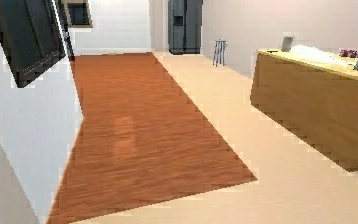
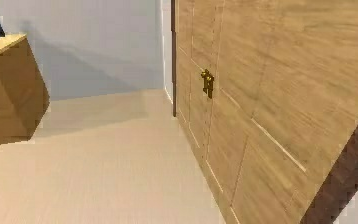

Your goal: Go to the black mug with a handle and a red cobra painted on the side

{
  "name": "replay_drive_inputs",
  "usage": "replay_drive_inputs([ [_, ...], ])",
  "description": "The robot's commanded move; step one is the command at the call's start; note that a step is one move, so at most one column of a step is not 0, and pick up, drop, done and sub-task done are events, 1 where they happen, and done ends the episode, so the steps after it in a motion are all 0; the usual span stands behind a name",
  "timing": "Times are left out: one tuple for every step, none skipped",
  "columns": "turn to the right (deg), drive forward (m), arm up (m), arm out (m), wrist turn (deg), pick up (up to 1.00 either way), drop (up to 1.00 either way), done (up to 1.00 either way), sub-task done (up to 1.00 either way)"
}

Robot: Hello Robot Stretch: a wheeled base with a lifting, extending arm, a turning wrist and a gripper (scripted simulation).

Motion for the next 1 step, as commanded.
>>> replay_drive_inputs([
  [-15.0,0.0,0.0,0.0,0.0,0.0,0.0,0.0,0.0],
])
